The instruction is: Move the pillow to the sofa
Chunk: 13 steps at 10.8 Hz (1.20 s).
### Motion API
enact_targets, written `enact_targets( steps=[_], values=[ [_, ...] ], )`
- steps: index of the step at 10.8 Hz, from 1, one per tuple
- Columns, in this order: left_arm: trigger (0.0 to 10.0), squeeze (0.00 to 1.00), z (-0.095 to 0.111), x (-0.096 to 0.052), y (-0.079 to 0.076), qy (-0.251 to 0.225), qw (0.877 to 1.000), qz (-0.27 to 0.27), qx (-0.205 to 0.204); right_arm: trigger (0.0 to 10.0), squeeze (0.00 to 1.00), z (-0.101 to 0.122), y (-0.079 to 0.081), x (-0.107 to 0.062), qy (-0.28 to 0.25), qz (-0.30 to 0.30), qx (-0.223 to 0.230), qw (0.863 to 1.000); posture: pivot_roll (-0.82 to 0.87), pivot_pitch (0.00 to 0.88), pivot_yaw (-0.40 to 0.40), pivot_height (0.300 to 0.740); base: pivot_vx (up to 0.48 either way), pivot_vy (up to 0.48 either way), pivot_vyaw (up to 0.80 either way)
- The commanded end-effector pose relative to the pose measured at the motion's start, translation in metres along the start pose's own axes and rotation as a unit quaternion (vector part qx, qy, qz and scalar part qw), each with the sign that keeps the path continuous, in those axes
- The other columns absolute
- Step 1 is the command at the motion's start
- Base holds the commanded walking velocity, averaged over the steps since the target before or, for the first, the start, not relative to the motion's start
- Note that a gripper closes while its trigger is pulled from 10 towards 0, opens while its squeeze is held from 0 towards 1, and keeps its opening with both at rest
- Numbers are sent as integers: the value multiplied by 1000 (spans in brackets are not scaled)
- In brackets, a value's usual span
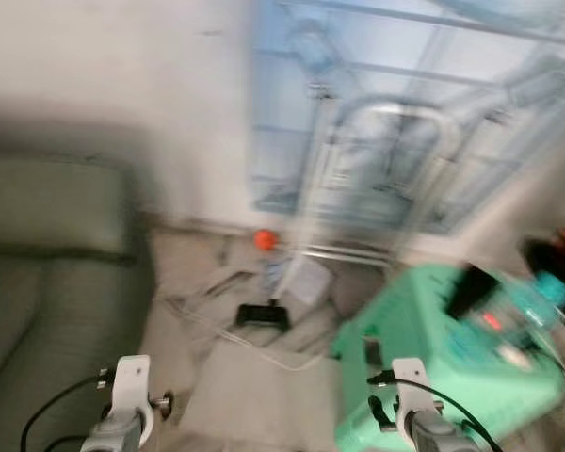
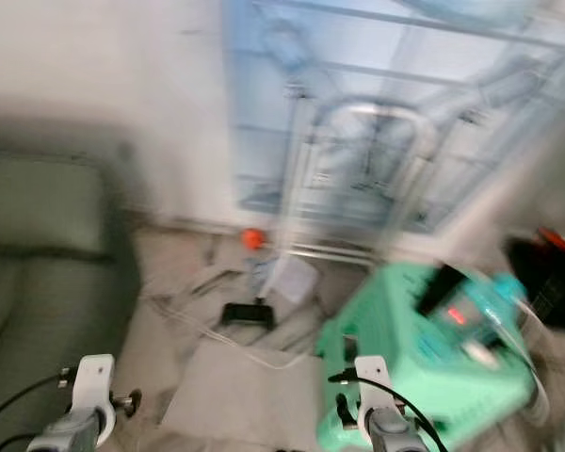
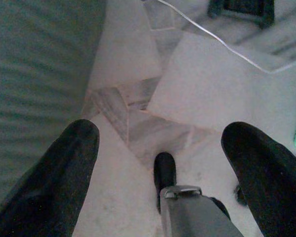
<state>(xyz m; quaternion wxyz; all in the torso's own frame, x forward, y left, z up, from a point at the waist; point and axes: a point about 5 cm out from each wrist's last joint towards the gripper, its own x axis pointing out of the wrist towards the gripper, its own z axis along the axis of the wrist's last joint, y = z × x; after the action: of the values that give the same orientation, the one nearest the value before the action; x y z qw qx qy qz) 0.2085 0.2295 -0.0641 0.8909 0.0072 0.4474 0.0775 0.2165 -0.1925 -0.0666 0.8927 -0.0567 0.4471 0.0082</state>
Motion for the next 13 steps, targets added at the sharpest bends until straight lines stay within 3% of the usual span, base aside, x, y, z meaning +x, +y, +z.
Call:
enact_targets(
  steps=[1,3,5,13],
  values=[
    [10000,0,-9,-1,-3,12,1000,-5,13,10000,0,-1,-1,0,1,2,-5,1000,-14,35,-82,740,0,0,800],
    [10000,0,-11,-1,-7,18,999,-16,37,10000,0,-5,0,-1,6,2,-10,1000,-14,33,-82,740,0,0,800],
    [10000,0,-12,-1,-8,17,1000,-22,3,10000,0,-9,1,-1,14,1,-17,1000,-14,30,-85,740,0,0,800],
    [10000,0,-12,-1,-6,11,999,-22,36,10000,0,-12,4,-1,21,6,-36,999,-4,21,-79,740,0,0,800]
  ],
)
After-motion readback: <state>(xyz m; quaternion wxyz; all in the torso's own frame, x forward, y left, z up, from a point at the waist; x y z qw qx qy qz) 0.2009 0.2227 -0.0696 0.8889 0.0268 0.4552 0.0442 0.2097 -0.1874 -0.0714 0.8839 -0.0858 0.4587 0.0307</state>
